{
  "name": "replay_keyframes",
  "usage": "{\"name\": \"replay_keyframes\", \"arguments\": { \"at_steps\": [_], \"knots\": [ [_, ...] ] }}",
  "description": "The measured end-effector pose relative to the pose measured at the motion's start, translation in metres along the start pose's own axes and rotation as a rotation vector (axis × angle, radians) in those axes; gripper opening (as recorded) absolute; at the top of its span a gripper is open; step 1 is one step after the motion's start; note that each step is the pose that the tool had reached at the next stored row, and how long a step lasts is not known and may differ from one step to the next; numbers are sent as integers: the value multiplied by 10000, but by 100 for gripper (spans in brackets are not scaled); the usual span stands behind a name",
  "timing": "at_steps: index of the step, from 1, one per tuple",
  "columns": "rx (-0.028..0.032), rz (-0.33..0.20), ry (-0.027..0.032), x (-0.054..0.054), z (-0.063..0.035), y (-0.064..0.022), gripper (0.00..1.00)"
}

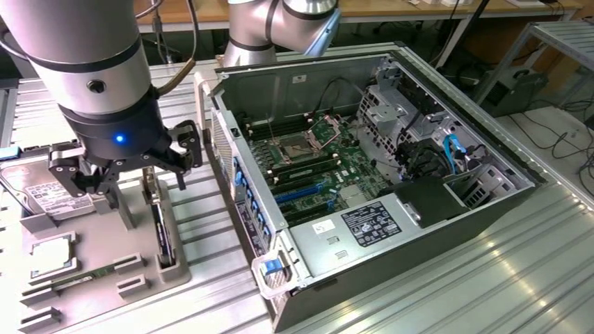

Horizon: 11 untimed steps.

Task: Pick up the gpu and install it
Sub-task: 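Pick up the gpu and move the gpu toward the slot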

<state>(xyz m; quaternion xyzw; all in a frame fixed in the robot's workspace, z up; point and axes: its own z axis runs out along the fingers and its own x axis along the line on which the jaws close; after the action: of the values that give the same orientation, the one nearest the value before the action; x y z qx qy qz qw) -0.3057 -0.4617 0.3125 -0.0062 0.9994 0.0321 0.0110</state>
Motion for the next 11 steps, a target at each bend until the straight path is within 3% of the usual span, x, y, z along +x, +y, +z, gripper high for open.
{"name": "replay_keyframes", "arguments": {
  "at_steps": [2,11],
  "knots": [
    [-58,2,21,-4,34,-10,86],
    [-43,-10,40,-2,164,-25,86]
  ]
}}
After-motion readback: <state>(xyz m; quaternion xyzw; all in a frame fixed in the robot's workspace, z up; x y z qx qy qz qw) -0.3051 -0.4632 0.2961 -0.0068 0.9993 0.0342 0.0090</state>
